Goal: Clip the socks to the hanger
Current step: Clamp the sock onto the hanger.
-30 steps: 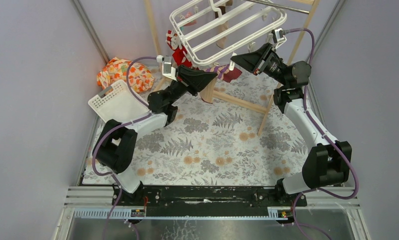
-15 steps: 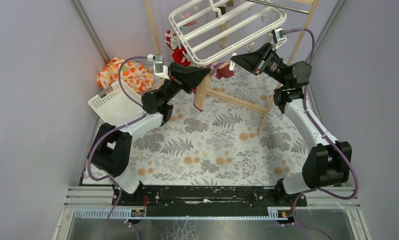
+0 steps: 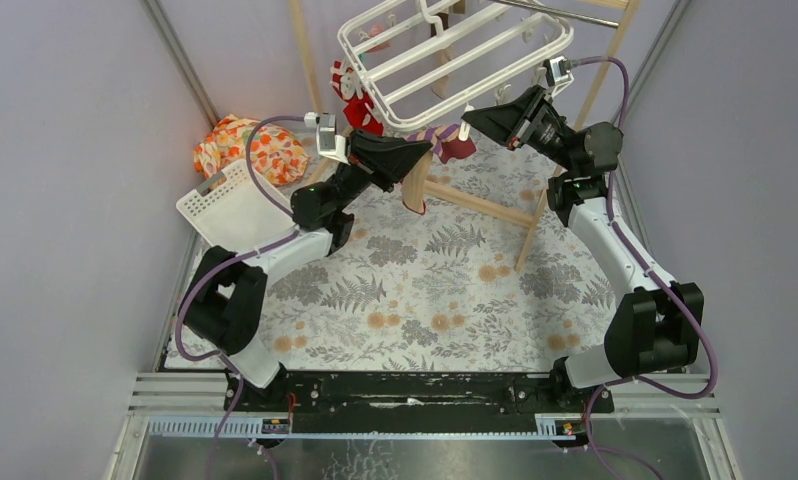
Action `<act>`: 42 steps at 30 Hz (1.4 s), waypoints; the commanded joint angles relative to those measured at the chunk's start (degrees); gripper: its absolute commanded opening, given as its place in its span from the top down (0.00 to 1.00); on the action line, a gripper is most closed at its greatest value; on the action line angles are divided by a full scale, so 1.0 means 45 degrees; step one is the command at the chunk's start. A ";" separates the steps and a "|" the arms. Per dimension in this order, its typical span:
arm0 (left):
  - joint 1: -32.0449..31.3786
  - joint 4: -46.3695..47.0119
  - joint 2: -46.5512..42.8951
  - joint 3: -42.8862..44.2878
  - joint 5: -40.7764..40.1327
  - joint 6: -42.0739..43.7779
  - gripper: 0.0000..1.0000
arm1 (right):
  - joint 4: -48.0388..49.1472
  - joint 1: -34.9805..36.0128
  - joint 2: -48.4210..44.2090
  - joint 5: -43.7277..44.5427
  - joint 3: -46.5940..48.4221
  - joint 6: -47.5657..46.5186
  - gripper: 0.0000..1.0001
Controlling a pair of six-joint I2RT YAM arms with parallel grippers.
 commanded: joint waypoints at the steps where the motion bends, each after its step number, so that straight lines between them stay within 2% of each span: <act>1: -0.0121 0.0786 0.0069 -0.0035 -0.0382 0.0521 1.00 | 0.0766 -0.0039 -0.0231 -0.0550 0.0170 0.0483 1.00; 15: -0.0296 0.0786 0.0453 0.0644 -0.0901 0.0631 1.00 | 0.0316 -0.0044 -0.0270 -0.0858 -0.0001 0.0200 1.00; 24: -0.0541 0.0786 0.0280 0.0937 -0.0840 0.0543 1.00 | -0.2027 -0.0044 -0.0755 -0.0566 0.0175 -0.1842 1.00; 33: -0.0554 0.0786 0.0207 0.0622 -0.0911 0.0653 1.00 | -0.1004 -0.0044 -0.0496 -0.0747 0.0231 -0.1005 0.99; 35: -0.0562 0.0786 0.0176 0.0555 -0.0911 0.0651 1.00 | -0.0960 -0.0032 -0.0488 -0.0775 0.0259 -0.1001 0.78; 38: -0.0551 0.0786 0.0120 0.0340 -0.0913 0.0685 1.00 | -0.0834 -0.0030 -0.0468 -0.0812 0.0282 -0.0957 0.51; 42: -0.0559 0.0786 0.0048 0.0080 -0.0965 0.0737 1.00 | -0.0622 -0.0044 -0.0400 -0.0843 0.0280 -0.0838 0.33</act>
